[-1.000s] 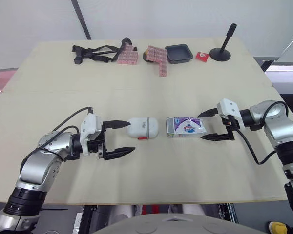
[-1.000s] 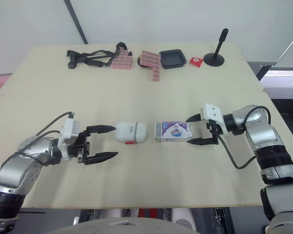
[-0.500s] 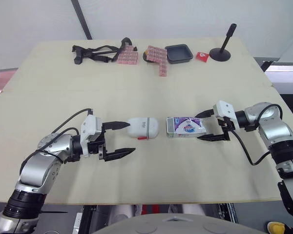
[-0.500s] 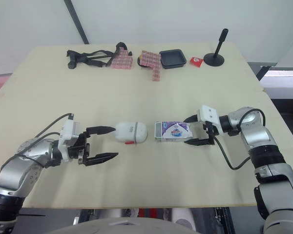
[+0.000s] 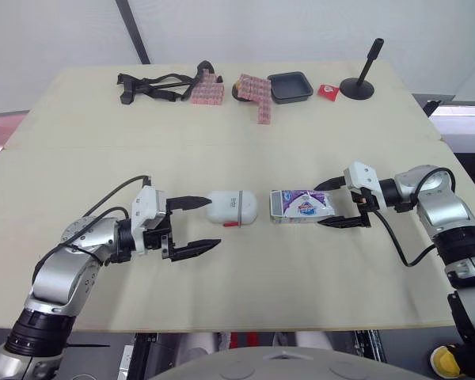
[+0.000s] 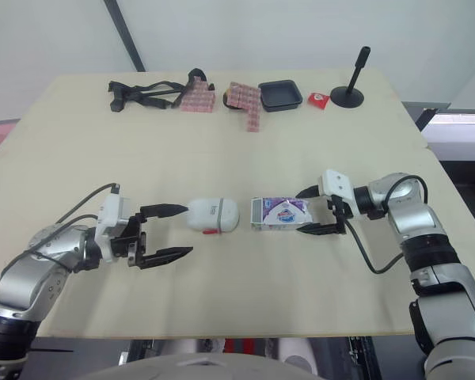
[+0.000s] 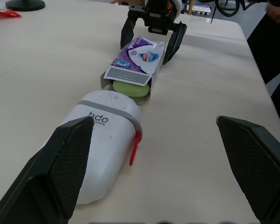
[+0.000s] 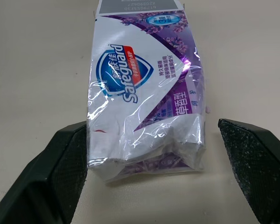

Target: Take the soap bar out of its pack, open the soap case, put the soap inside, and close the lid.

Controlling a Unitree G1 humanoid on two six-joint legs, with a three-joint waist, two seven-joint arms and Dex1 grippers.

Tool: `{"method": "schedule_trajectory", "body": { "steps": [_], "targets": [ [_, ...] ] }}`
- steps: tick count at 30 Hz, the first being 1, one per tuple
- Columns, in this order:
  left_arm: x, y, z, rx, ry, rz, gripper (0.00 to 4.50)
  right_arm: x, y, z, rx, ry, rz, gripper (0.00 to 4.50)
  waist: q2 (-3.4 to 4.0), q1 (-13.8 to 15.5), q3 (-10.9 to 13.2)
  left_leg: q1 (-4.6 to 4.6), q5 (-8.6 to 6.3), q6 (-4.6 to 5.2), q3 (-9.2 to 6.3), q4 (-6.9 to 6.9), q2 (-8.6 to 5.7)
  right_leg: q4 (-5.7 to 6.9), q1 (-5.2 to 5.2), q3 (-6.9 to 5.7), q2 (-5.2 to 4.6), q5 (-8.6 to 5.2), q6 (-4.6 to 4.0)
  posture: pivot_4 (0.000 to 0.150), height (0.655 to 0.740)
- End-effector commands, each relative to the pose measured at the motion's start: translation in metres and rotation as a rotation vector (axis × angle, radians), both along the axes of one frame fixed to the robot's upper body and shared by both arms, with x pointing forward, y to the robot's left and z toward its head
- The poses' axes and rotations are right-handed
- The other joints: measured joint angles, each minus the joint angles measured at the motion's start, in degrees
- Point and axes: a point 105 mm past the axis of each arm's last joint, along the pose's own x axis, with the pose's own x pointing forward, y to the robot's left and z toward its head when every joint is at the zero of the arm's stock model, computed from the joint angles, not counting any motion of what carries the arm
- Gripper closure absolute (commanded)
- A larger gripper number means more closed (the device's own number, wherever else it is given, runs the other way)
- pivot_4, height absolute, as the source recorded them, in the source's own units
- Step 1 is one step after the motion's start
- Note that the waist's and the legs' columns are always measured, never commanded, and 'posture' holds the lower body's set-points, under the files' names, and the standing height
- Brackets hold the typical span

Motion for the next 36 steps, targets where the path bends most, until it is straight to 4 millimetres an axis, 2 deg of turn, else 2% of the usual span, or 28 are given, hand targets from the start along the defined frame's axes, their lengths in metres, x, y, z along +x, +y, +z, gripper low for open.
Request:
{"method": "schedule_trajectory", "body": {
  "steps": [1,2,13,16,20,30,36],
  "targets": [
    [-0.003,-0.003,0.005,-0.007,-0.02,-0.01,0.0,0.004,-0.001,0.013,0.001,-0.047,0.006,0.53,0.0,-0.01,0.0,0.0,0.0,0.0,0.01,0.0,0.0,0.0,0.0,0.0,0.0,0.0,0.0,0.15,0.74],
    [-0.003,-0.003,0.005,-0.007,-0.019,-0.01,0.0,0.004,0.0,0.014,0.002,-0.05,0.005,0.76,0.0,-0.01,0.0,0.0,0.0,0.0,0.01,0.0,0.0,0.0,0.0,0.0,0.0,0.0,0.0,0.15,0.74],
    [-0.003,-0.002,0.004,-0.007,-0.013,0.003,0.0,0.002,0.003,0.015,-0.001,-0.051,0.018,0.76,0.0,0.02,0.0,0.0,0.02,-0.03,0.05,0.0,0.01,0.01,0.0,0.01,0.0,0.01,0.01,0.15,0.74],
    [-0.002,-0.001,0.003,-0.006,-0.012,0.007,0.0,0.002,0.003,0.015,-0.003,-0.05,0.019,1.51,0.0,0.04,0.0,0.0,0.02,-0.05,0.07,0.0,0.01,0.01,0.0,0.02,0.0,0.01,0.02,0.15,0.74],
    [-0.002,-0.001,0.003,-0.005,-0.009,0.011,0.0,0.001,0.003,0.014,-0.011,-0.051,0.017,2.81,0.0,-0.01,0.0,0.0,0.05,-0.08,0.09,0.0,0.03,0.01,0.0,0.02,0.0,0.01,0.01,0.15,0.74],
    [-0.001,0.0,0.003,-0.001,-0.006,0.021,0.0,0.0,0.002,0.017,-0.017,-0.066,0.02,2.81,0.0,0.02,0.0,0.0,0.06,-0.11,0.21,0.0,0.07,0.01,0.0,0.02,0.0,0.01,0.02,0.15,0.74],
    [0.0,0.003,0.003,0.001,-0.003,0.033,0.0,-0.001,-0.003,0.031,-0.058,-0.092,0.016,2.81,0.0,0.08,0.0,0.0,0.06,-0.12,0.27,0.0,0.08,0.01,0.0,0.02,-0.01,0.04,0.07,0.15,0.74]
  ]
}}
